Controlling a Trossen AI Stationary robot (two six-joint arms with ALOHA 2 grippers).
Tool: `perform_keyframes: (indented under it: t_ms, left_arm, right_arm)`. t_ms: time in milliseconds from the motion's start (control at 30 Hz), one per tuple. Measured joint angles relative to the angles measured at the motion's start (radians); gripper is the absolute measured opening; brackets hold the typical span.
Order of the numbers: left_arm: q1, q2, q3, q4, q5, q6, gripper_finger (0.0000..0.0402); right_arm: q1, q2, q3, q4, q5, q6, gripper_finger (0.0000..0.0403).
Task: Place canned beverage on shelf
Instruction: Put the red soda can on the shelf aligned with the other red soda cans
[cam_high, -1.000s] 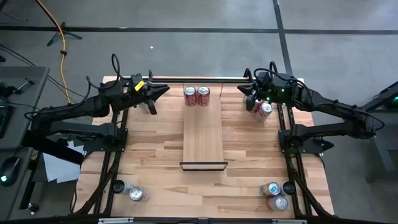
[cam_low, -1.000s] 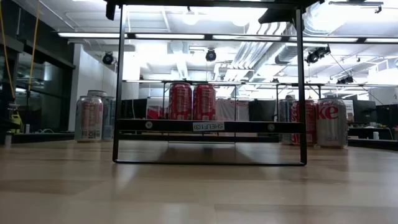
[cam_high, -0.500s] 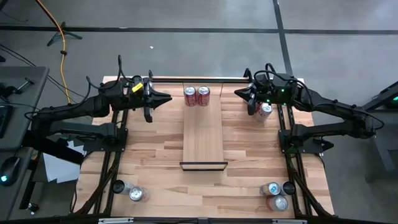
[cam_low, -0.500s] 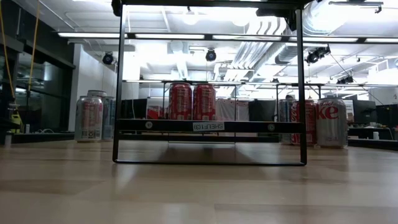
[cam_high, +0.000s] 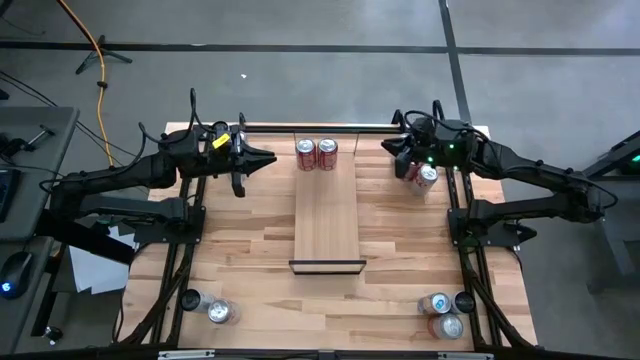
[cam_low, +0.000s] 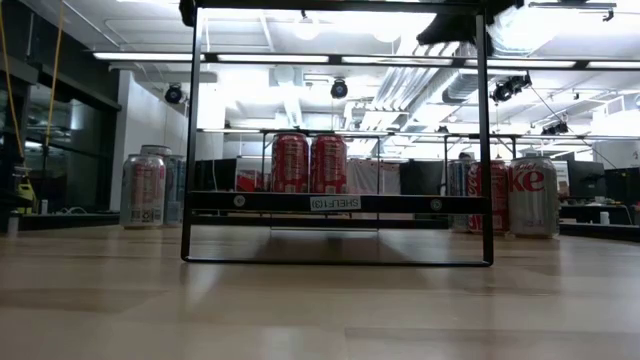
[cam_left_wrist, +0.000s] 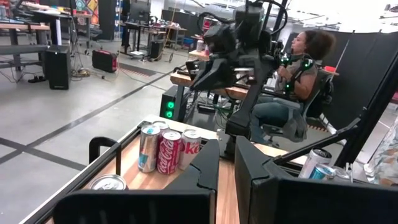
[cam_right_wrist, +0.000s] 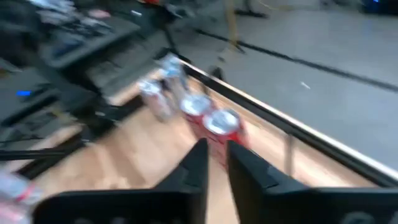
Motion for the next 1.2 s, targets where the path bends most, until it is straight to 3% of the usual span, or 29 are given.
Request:
perform_keyframes:
  t_ms: [300, 467, 833, 1200]
  left_arm:
    - [0.0, 0.0, 0.0, 0.0, 0.0, -0.001, 0.0]
    - [0.0, 0.0, 0.0, 0.0, -0.001, -0.001, 0.0]
    - [0.0, 0.0, 0.0, 0.0, -0.001, -0.001, 0.0]
    - [0.0, 0.0, 0.0, 0.0, -0.001, -0.001, 0.0]
  right_arm:
    - [-0.06, 0.028, 0.0, -0.528, 0.136, 0.315, 0.0273]
    - [-0.128, 0.078, 0.0, -0.564, 0.145, 0.313, 0.0348]
    - [-0.293, 0.312, 0.0, -0.573, 0.104, 0.311, 0.0364]
    - [-0.343, 0.46, 0.0, -0.531, 0.048, 0.314, 0.0364]
